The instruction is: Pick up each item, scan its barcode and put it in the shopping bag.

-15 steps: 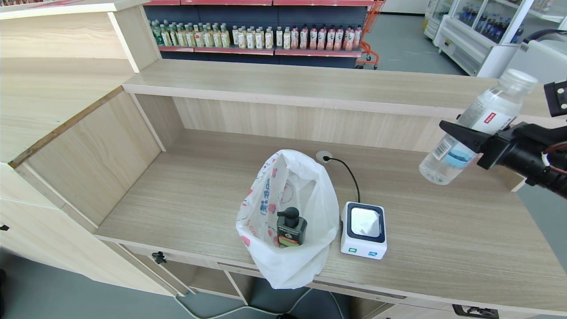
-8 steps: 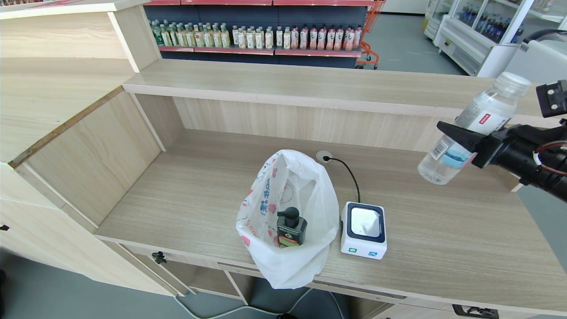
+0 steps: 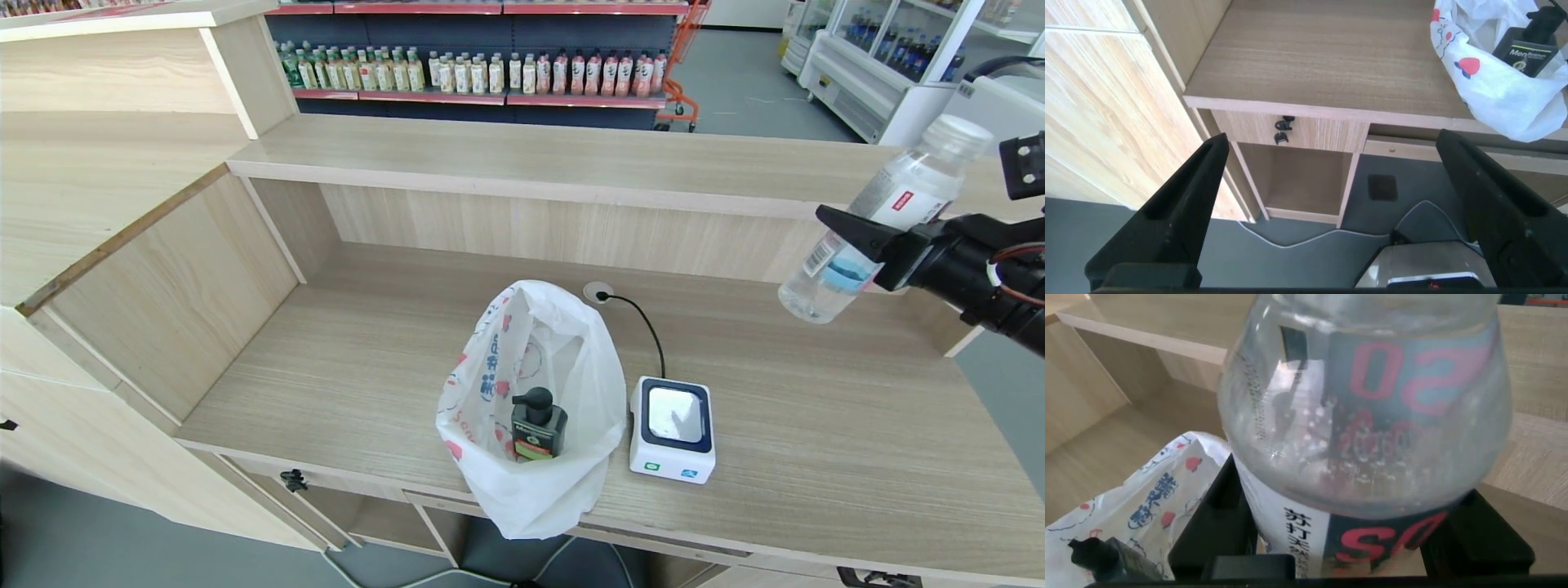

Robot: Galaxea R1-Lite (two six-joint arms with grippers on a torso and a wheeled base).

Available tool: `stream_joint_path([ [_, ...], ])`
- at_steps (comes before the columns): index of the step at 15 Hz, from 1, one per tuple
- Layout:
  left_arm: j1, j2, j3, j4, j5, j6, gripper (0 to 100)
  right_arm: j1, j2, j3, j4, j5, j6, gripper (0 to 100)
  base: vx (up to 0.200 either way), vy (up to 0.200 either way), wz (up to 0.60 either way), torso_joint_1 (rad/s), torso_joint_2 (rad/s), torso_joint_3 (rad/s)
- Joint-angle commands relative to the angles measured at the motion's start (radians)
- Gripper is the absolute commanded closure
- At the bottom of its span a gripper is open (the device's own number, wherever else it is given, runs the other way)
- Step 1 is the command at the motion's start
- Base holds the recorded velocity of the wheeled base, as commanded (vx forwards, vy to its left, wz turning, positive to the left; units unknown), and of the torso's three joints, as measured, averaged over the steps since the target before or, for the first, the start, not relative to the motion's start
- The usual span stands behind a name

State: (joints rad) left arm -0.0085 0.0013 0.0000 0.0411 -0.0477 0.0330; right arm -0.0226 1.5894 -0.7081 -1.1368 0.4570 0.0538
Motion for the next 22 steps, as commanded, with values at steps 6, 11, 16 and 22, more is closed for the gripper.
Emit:
stream_joint_path([
  [6,-0.001,0.000,0.000,0.000,0.000,0.002,0,0.087,0.152,-0.139,-0.006,-0.021,0.001,100,0.000,0.200,0.00,0.007,0.00,0.003],
  [11,-0.001,-0.001,0.000,0.000,0.000,-0.002,0,0.181,0.279,-0.142,-0.031,-0.046,-0.006,100,0.000,0.080,0.00,0.004,0.00,0.002],
  [16,-0.001,0.000,0.000,0.000,0.000,-0.002,0,0.207,0.483,-0.113,-0.310,-0.043,-0.048,100,0.000,0.000,0.00,0.000,0.00,0.000],
  [22,-0.001,0.000,0.000,0.000,0.000,-0.002,0,0.222,0.593,-0.123,-0.414,0.008,-0.080,100,0.000,0.000,0.00,0.000,0.00,0.000],
])
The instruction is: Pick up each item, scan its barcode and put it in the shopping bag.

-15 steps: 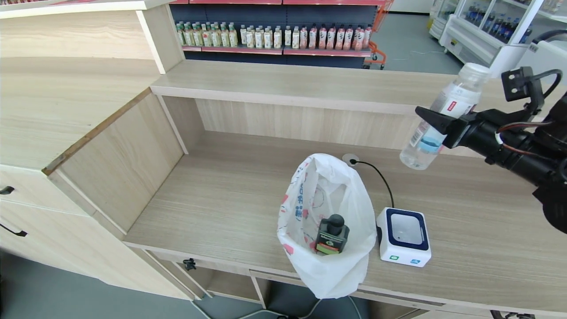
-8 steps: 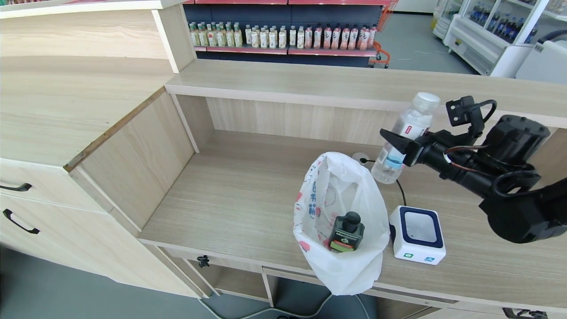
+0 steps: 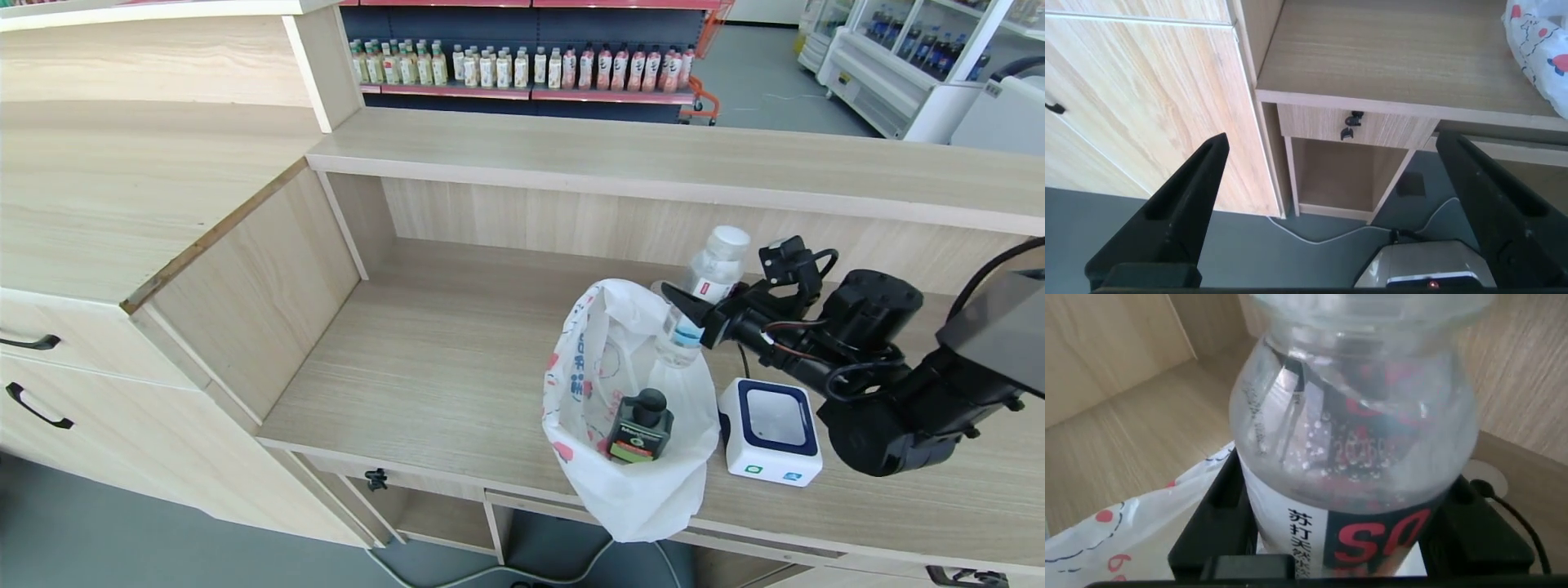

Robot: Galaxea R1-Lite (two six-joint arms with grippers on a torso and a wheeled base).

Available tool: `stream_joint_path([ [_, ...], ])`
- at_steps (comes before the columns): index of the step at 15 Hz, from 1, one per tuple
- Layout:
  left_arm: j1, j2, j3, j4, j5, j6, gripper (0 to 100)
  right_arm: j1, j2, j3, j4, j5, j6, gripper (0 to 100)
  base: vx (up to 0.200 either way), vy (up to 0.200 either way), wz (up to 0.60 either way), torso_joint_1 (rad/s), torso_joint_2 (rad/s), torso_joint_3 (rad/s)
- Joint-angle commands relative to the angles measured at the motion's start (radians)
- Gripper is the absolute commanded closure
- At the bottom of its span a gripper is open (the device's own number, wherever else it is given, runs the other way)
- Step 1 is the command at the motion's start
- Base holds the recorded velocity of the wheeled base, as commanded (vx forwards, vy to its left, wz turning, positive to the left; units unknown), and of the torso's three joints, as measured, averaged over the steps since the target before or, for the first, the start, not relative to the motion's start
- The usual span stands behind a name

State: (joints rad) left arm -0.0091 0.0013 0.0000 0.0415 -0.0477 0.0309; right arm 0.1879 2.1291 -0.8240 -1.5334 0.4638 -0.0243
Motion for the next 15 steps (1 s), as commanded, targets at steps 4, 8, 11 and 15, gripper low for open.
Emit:
stream_joint_path([
  [4,0.000,-0.001,0.000,0.000,0.000,0.000,0,0.022,0.124,-0.003,-0.037,0.075,-0.062,100,0.000,0.000,0.00,0.000,0.00,0.000],
  [8,0.000,0.000,0.000,0.000,0.000,0.000,0,0.025,0.192,-0.076,-0.037,0.087,-0.094,100,0.000,0.000,0.00,0.000,0.00,0.000],
  [11,0.000,0.000,0.000,0.000,0.000,0.000,0,0.035,0.224,-0.132,-0.037,0.108,-0.094,100,0.000,0.000,0.00,0.000,0.00,0.000],
  [15,0.000,0.000,0.000,0.000,0.000,0.000,0,0.044,0.273,-0.199,-0.037,0.136,-0.095,100,0.000,0.000,0.00,0.000,0.00,0.000],
])
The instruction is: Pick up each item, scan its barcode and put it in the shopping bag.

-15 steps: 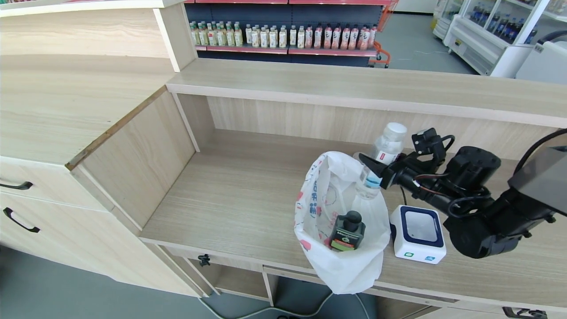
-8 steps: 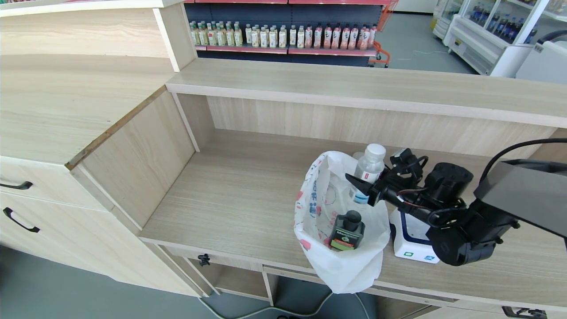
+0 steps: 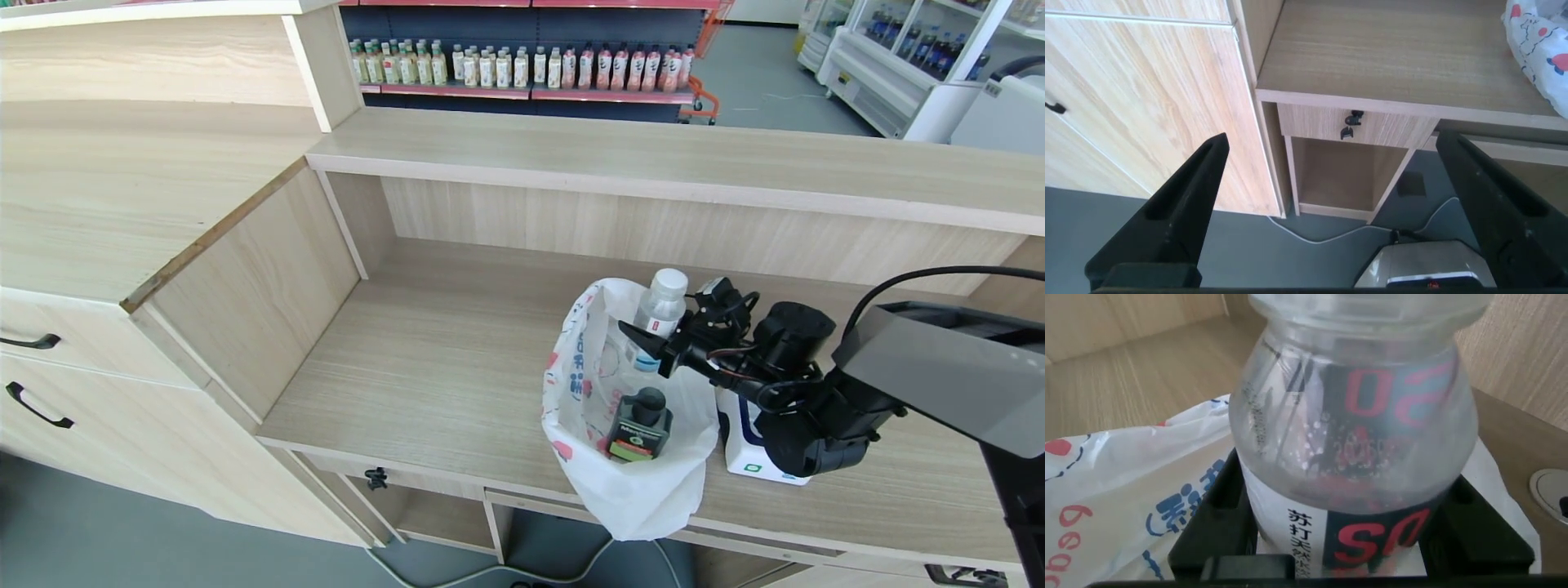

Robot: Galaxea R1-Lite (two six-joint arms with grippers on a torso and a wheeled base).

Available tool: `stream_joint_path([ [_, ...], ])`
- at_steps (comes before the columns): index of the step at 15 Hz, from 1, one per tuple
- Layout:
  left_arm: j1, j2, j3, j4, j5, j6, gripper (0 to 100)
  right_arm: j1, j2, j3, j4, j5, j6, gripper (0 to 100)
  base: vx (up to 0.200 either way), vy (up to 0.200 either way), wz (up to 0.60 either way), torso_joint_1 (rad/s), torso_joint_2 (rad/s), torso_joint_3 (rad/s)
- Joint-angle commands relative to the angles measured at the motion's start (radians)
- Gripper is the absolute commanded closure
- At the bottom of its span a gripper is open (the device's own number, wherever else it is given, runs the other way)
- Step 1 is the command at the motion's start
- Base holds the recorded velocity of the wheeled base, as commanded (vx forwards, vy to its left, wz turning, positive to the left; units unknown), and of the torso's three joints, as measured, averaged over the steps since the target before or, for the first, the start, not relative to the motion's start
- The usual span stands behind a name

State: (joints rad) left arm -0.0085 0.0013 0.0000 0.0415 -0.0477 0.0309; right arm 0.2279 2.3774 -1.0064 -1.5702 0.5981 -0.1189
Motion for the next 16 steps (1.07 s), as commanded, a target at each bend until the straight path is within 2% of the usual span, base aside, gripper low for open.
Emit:
stream_joint_path([
  [1,-0.001,0.000,0.000,0.000,0.000,0.000,0,0.007,0.037,-0.021,-0.001,0.002,-0.001,100,0.000,0.000,0.00,0.000,0.00,0.000],
  [11,-0.001,0.000,0.000,0.000,0.000,0.000,0,0.002,0.042,-0.021,-0.001,0.042,-0.018,100,0.000,0.000,0.00,0.000,0.00,0.000],
  [12,-0.001,0.000,0.000,0.000,0.000,0.000,0,-0.005,0.025,-0.018,-0.001,0.065,-0.015,0,0.000,0.000,0.00,0.000,0.00,0.000],
  [14,-0.001,0.000,0.000,0.000,0.000,0.000,0,-0.024,-0.026,-0.006,-0.001,0.114,0.015,0,0.000,0.000,0.00,0.000,0.00,0.000],
  [16,-0.001,0.000,0.000,0.000,0.000,0.000,0,-0.024,-0.087,0.020,-0.001,0.114,0.050,0,0.000,0.000,0.00,0.000,0.00,0.000],
])
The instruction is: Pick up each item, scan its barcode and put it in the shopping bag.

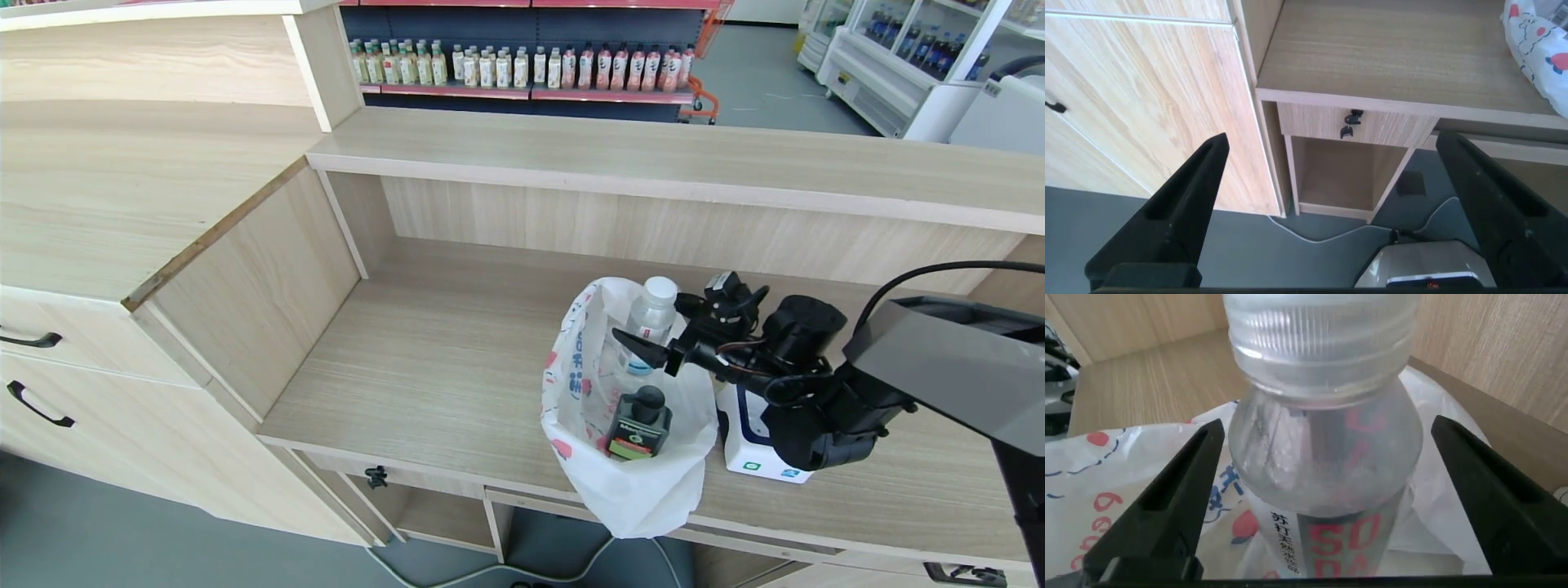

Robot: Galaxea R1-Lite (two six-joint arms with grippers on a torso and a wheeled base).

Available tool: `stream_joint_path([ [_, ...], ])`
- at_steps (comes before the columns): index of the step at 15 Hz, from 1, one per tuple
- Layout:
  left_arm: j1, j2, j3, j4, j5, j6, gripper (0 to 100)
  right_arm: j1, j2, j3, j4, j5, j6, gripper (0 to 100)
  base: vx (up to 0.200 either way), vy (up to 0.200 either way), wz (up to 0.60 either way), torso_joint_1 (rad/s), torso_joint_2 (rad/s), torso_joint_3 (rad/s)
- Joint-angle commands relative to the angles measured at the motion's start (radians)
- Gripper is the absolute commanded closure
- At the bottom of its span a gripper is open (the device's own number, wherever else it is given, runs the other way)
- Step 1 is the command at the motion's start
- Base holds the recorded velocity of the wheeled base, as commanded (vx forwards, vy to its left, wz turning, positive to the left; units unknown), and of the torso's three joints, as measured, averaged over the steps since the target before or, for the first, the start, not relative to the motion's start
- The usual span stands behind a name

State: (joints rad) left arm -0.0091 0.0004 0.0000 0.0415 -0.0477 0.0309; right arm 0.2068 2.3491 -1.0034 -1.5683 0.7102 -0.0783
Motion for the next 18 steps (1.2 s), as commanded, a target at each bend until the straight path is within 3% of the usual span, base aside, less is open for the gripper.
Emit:
stream_joint_path([
  [1,0.000,0.000,0.000,0.000,0.000,0.000,0,-0.004,-0.102,0.034,-0.003,0.002,0.035,0,0.000,0.000,0.00,0.000,0.00,0.000],
  [3,0.000,0.000,0.000,0.000,0.000,0.000,0,-0.004,-0.202,0.088,-0.003,0.000,0.088,0,0.000,0.000,0.00,0.000,0.00,0.000],
  [5,0.000,0.001,0.000,0.000,0.000,0.000,0,-0.038,-0.375,0.229,0.051,-0.003,0.103,0,0.000,0.000,0.00,0.000,0.00,0.000],
  [8,0.000,0.001,0.000,0.000,0.000,0.000,0,-0.208,-0.711,0.463,0.258,-0.009,0.147,0,0.000,0.000,0.00,0.000,0.00,0.000],
  [11,0.000,0.001,0.000,0.000,0.000,0.000,0,-0.337,-0.969,0.526,0.573,-0.178,0.173,0,0.000,0.000,0.00,0.000,0.00,0.000],
  [13,0.000,0.001,0.000,0.000,0.000,0.000,0,-0.389,-1.082,0.664,0.620,-0.311,0.155,0,0.000,0.000,0.00,0.000,0.00,0.000],
  [16,0.000,0.001,0.000,0.000,0.000,0.000,0,-0.426,-1.252,0.918,0.611,-0.408,0.081,0,0.000,0.000,0.00,0.000,0.00,0.000],
  [18,0.000,0.001,0.000,0.000,0.000,0.000,0,-0.420,-1.383,1.003,0.648,-0.448,0.072,0,0.000,0.000,0.00,0.000,0.00,0.000],
])
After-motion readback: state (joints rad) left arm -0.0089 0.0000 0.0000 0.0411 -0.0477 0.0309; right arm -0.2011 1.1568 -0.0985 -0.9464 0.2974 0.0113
